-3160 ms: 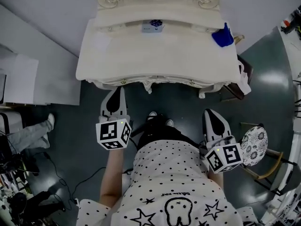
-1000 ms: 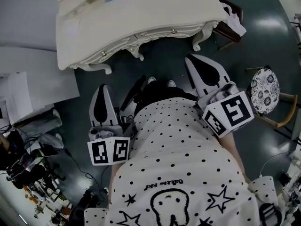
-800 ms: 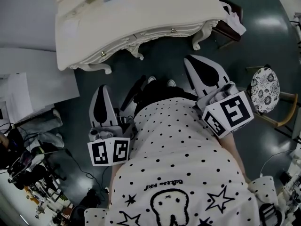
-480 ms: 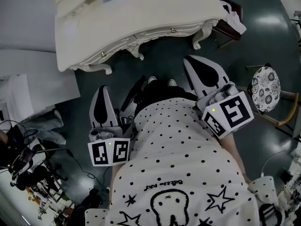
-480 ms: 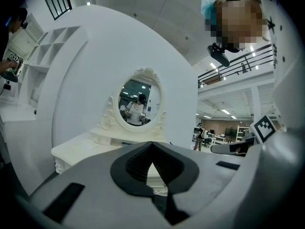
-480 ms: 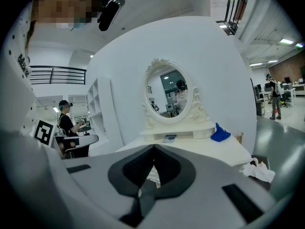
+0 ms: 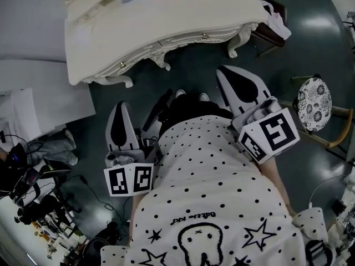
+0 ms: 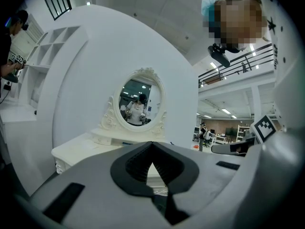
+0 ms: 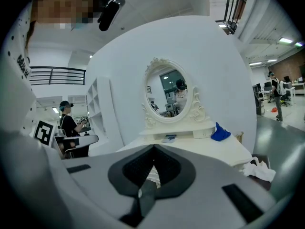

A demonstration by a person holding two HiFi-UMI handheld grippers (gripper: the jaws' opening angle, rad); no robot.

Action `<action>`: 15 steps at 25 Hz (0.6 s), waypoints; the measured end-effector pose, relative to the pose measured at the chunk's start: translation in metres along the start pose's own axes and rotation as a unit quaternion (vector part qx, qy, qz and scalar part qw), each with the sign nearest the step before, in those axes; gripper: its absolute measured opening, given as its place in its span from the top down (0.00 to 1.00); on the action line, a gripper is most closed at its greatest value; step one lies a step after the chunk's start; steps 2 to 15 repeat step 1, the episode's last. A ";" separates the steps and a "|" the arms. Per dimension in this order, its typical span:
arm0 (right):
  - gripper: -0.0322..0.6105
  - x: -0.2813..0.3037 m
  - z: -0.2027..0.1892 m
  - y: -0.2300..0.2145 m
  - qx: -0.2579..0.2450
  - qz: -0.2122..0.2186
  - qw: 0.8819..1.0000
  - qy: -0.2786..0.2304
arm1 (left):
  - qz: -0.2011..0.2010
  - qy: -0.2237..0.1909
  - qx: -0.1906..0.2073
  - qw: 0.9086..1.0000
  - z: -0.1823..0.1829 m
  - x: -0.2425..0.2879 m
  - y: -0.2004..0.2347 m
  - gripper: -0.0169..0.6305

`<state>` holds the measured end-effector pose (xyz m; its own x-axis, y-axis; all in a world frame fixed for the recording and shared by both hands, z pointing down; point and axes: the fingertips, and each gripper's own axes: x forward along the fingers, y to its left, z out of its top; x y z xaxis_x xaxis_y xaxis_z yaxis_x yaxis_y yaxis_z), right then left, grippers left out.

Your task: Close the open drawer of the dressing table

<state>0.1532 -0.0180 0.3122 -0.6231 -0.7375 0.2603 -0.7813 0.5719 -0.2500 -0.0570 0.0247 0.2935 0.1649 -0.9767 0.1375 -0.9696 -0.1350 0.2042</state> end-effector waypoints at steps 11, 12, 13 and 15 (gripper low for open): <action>0.94 0.000 0.000 0.000 0.000 0.000 1.000 0.000 | 0.000 0.000 0.001 1.000 0.000 0.000 0.000 0.96; 0.94 0.000 0.000 0.000 0.000 0.000 1.000 0.000 | 0.000 0.000 0.001 1.000 0.000 0.000 0.000 0.96; 0.94 0.000 0.000 0.000 0.000 0.000 1.000 0.000 | 0.000 0.000 0.001 1.000 0.000 0.000 0.000 0.96; 0.94 0.000 0.000 0.000 0.000 0.000 1.000 0.000 | 0.000 0.000 0.001 1.000 0.000 0.000 0.000 0.96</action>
